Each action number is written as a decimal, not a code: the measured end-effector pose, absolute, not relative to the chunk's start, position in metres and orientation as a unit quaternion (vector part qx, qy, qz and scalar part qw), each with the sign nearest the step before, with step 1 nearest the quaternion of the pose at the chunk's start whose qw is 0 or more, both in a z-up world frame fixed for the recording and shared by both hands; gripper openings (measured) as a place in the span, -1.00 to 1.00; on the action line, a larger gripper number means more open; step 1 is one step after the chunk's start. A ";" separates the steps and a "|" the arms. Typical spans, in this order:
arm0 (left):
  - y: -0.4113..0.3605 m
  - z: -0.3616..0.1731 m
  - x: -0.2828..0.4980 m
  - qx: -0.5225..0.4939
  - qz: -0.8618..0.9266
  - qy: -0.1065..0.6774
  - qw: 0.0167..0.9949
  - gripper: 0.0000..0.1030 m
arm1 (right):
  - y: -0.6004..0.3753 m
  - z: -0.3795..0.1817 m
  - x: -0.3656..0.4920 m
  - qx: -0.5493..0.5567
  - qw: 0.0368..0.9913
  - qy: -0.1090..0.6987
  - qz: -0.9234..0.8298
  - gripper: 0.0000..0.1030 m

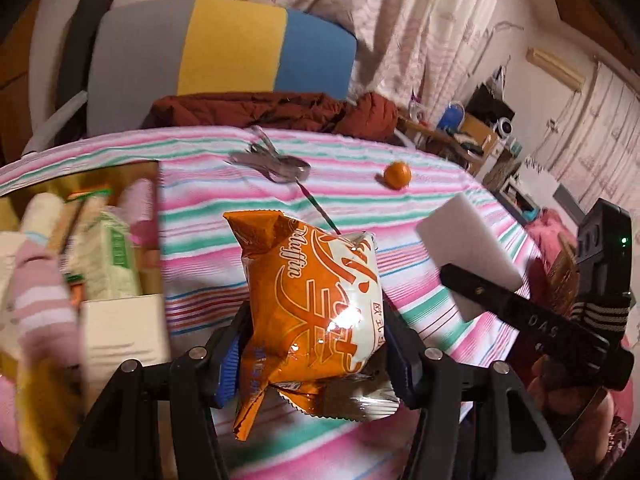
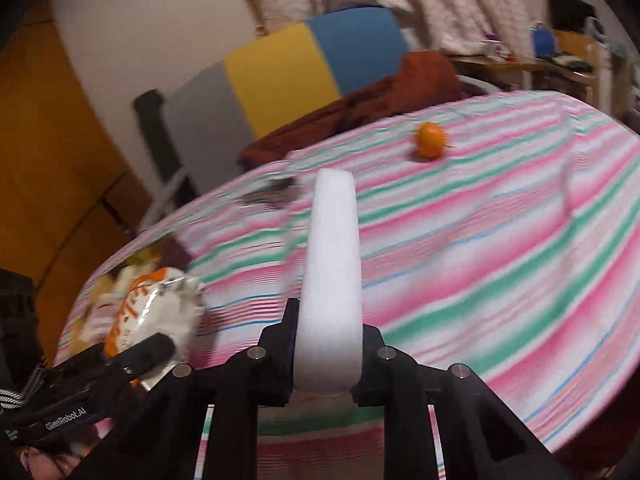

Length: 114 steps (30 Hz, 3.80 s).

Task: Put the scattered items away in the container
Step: 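Lift the snack bag and white block and carry both to the gold tray, then lower the snack bag and white block into the tray and open both tools, then withdraw both tools toward the mandarin and metal clip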

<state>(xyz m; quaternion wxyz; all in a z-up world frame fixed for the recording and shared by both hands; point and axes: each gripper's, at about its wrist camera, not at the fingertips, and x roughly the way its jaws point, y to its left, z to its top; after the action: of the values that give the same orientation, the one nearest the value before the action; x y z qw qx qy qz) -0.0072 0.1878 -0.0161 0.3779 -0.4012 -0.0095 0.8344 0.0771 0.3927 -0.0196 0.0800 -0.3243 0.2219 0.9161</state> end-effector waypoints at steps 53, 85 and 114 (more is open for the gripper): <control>-0.007 -0.036 -0.048 -0.409 0.885 -0.030 0.221 0.33 | 0.181 -0.018 -0.097 -0.396 -0.142 0.123 0.899 -0.63; -0.015 0.000 -0.023 -0.400 0.882 -0.115 0.221 0.29 | 0.226 0.000 -0.046 -0.342 -0.148 0.187 0.909 -0.16; 0.043 0.011 -0.014 -0.412 0.887 -0.045 0.205 0.29 | 0.246 0.007 -0.013 -0.333 -0.102 0.132 0.928 0.08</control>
<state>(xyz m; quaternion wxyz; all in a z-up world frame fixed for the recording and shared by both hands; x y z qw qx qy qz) -0.0135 0.0427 0.0109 0.2045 -0.4124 -0.0446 0.8866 -0.0133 0.2457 0.0070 -0.1022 -0.3330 0.1317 0.9281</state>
